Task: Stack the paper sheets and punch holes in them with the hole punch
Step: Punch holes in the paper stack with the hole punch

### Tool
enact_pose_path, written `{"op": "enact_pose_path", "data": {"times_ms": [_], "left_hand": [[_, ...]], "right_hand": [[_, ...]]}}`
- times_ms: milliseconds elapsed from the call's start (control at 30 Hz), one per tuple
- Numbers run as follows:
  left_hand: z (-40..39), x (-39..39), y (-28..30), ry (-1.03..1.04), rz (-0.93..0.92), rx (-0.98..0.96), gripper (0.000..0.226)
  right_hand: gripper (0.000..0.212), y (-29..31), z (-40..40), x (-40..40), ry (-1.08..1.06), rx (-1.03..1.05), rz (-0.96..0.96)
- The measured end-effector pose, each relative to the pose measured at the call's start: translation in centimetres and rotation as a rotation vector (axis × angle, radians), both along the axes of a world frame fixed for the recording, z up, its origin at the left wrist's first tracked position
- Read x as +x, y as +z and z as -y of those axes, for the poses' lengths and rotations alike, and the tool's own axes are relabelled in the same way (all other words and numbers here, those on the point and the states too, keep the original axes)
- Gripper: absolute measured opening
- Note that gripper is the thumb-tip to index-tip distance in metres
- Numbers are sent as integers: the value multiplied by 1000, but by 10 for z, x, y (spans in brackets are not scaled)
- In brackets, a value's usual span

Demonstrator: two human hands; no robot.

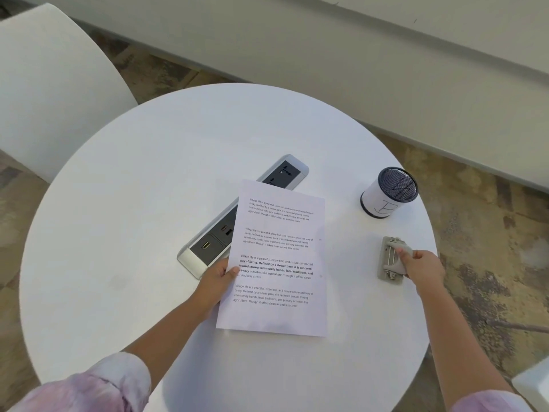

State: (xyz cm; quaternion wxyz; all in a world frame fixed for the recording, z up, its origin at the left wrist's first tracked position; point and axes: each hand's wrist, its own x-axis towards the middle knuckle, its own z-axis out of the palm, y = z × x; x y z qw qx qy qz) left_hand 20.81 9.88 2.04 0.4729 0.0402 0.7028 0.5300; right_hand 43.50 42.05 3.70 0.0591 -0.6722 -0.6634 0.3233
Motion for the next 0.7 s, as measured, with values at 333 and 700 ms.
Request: {"op": "enact_pose_path", "data": {"times_ms": [333, 700], "left_hand": [[1, -1, -5, 3, 18, -3, 17], [2, -3, -12, 7, 35, -9, 17]], "right_hand": [[39, -7, -4, -1, 17, -2, 57], [48, 2, 8, -5, -63, 25, -66]]}}
